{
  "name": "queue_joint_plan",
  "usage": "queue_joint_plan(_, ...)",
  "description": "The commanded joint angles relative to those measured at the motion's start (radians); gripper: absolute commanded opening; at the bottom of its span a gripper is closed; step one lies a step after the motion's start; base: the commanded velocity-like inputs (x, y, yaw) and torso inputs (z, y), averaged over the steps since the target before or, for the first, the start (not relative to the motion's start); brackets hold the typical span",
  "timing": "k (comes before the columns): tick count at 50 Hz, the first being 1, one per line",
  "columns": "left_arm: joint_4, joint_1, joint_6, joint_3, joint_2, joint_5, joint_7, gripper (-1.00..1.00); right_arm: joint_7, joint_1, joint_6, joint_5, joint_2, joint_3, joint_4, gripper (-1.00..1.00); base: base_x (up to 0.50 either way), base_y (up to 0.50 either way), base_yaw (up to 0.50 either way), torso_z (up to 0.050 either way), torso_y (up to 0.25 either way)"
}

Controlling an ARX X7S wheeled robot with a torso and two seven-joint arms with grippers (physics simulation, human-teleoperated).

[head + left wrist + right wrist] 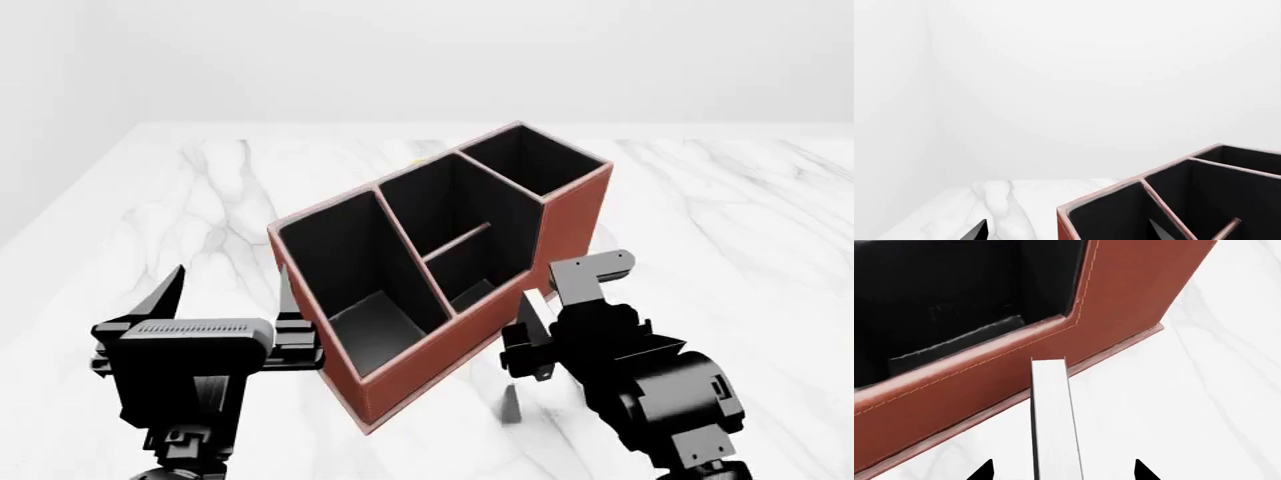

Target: Pick up the book and place it in the left compartment of the caddy.

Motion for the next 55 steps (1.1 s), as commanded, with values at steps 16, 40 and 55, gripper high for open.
queue_joint_plan(16,-0.016,0.008,0.020,0.008,-0.008,-0.007,-0.009,1.00,-0.018,0.030,-0.052,-0.016,-0.019,-0.038,0.138,1.00,0.00,0.00,0.00,0.000,0.000)
queue_joint_plan(40,-0.013,0.007,0.020,0.012,-0.017,-0.016,-0.020,1.00,-0.002,0.025,-0.003,0.013,-0.007,-0.018,0.064,-1.00,0.00,0.00,0.00,0.000,0.000)
queue_joint_plan(55,-0.012,0.007,0.022,0.015,-0.021,-0.019,-0.028,1.00,0.323,0.043,0.467,0.548,0.136,0.318,-0.632,-1.00,0.00,0.00,0.00,0.000,0.001)
